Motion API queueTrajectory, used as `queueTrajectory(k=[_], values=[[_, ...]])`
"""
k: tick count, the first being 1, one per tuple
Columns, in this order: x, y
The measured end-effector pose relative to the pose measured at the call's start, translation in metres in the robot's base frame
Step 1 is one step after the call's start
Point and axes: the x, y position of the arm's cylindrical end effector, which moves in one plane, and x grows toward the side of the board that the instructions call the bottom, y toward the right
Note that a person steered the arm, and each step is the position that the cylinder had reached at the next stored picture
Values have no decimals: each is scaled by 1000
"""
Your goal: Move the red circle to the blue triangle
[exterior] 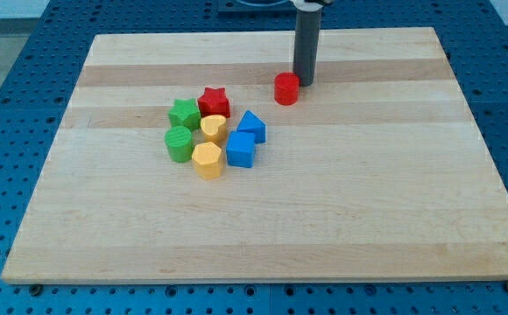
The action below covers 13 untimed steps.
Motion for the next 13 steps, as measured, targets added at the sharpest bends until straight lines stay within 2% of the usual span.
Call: queueTrajectory(k=[6,13], values=[[44,-21],[44,-46]])
